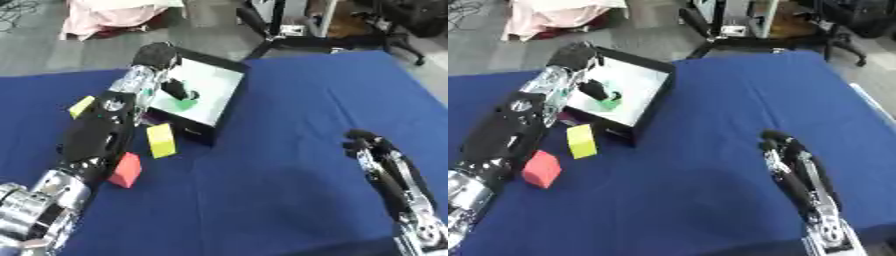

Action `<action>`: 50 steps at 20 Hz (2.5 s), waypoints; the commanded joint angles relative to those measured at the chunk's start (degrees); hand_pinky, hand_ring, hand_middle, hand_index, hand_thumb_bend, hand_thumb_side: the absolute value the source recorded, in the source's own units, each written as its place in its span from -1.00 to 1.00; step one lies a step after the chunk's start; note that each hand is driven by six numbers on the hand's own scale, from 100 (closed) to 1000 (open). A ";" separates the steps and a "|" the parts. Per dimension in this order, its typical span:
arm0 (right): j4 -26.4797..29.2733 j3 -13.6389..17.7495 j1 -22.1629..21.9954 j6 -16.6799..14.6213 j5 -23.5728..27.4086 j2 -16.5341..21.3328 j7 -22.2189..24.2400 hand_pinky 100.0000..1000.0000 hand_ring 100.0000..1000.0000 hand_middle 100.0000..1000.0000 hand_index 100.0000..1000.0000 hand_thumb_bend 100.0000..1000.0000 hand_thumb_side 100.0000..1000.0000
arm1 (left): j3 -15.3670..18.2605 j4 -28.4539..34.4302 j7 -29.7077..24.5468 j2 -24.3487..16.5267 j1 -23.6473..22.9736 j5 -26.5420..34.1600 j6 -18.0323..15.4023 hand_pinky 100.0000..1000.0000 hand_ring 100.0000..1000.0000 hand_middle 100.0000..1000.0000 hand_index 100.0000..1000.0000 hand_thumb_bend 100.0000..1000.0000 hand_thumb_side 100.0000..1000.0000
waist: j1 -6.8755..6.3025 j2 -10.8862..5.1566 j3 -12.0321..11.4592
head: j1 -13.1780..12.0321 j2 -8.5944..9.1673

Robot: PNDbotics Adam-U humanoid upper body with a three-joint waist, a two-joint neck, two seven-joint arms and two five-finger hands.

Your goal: Pick up objects on the table and place them in the box.

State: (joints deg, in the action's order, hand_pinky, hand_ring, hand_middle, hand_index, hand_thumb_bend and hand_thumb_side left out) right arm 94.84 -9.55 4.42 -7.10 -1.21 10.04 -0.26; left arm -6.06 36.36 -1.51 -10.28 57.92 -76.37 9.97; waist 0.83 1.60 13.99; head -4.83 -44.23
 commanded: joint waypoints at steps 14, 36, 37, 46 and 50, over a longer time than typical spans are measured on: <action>0.46 1.35 -0.25 -0.16 -0.41 1.41 -1.00 0.54 0.50 0.46 0.56 -1.00 0.11 | -10.47 36.88 -20.82 -26.08 -2.29 26.81 -14.34 0.54 0.27 0.40 0.70 0.48 0.01 | -0.54 -0.38 -3.10 | 2.61 0.11; 0.40 1.47 -0.17 -0.26 -0.86 2.25 -1.15 0.54 0.50 0.46 0.56 -1.00 0.10 | -22.38 52.21 -50.42 -40.78 -21.93 41.68 -17.82 0.54 0.32 0.44 0.75 0.32 -0.48 | -1.59 -0.72 -3.13 | 4.11 0.11; 0.41 1.45 -0.17 -0.27 -0.84 2.23 -1.12 0.54 0.50 0.46 0.56 -1.00 0.10 | -22.29 51.31 -50.00 -40.01 -21.87 41.20 -18.13 0.54 0.32 0.46 0.76 0.32 -0.49 | -1.55 -0.69 -3.14 | 4.13 0.11; 0.47 1.47 -0.04 -0.26 -0.77 1.99 -1.12 0.54 0.50 0.46 0.56 -1.00 0.10 | -22.67 46.07 -41.23 -35.67 -23.46 36.30 -19.24 0.55 0.33 0.47 0.77 0.32 -0.47 | -1.36 -0.51 -2.92 | 4.18 0.11; 0.46 1.39 -0.03 -0.25 -0.73 1.95 -1.07 0.54 0.50 0.46 0.56 -1.00 0.10 | -22.81 44.12 -39.45 -34.50 -23.99 35.51 -19.92 0.54 0.31 0.45 0.75 0.29 -0.50 | -1.31 -0.50 -2.96 | 4.13 0.11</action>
State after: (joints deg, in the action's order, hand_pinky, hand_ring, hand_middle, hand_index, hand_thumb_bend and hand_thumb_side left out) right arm 94.79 -8.44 3.72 -7.30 -1.81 11.37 -1.28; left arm -29.34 80.61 -41.80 -44.00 33.23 -40.38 -9.80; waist -0.30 1.54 10.98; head -0.80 -44.23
